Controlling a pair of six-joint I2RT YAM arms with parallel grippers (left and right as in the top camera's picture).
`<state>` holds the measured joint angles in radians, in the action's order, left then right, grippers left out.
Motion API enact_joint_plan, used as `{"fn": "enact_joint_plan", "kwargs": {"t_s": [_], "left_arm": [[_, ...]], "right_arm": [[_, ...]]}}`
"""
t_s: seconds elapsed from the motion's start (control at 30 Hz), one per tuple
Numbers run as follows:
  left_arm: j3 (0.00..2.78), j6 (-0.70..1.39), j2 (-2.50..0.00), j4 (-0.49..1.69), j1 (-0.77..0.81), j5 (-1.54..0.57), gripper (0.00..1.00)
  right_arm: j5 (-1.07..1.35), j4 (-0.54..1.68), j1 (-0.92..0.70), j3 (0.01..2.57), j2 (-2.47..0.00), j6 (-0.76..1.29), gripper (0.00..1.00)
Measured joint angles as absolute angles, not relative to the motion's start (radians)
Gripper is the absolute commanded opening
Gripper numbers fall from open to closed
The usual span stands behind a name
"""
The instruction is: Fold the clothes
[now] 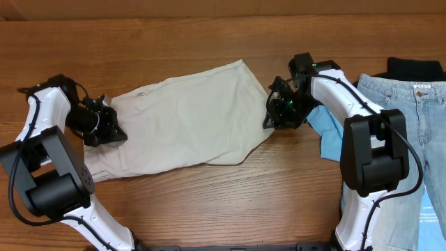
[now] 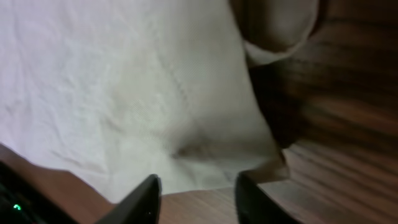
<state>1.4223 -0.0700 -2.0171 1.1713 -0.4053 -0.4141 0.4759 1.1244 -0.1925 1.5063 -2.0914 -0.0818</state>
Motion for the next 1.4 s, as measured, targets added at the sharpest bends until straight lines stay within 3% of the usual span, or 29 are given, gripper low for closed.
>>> {"fn": "enact_joint_plan", "kwargs": {"t_s": [0.33, 0.43, 0.73, 0.83, 0.9, 0.93, 1.17, 1.4], "left_arm": [[1.386, -0.009, -2.017, 1.093, -0.405, -0.328, 0.04], [1.386, -0.004, -2.017, 1.079, -0.405, -0.323, 0.05], [1.386, -0.001, -2.017, 1.072, -0.405, -0.318, 0.06], [1.386, -0.001, -2.017, 1.073, -0.405, -0.318, 0.06], [1.386, -0.001, -2.017, 1.072, -0.405, -0.318, 0.07], [1.386, -0.001, -2.017, 1.071, -0.405, -0.318, 0.07], [1.386, -0.001, -2.017, 1.055, -0.405, -0.317, 0.07], [1.386, -0.001, -2.017, 1.046, -0.405, -0.317, 0.08]], "right_arm": [[0.595, 1.373, -0.212, 1.499, -2.091, -0.062, 0.67], [0.640, 1.315, -0.268, 1.474, -2.090, 0.016, 0.62], [0.596, 1.070, -0.464, 1.357, -2.090, 0.431, 0.63], [0.570, 1.070, -0.475, 1.347, -2.090, 0.527, 0.50], [0.559, 1.060, -0.472, 1.347, -2.090, 0.564, 0.28], [0.551, 1.055, -0.472, 1.347, -2.090, 0.575, 0.23], [0.514, 1.033, -0.463, 1.345, -2.090, 0.594, 0.04], [0.485, 1.053, -0.453, 1.345, -2.064, 0.526, 0.04]]}}
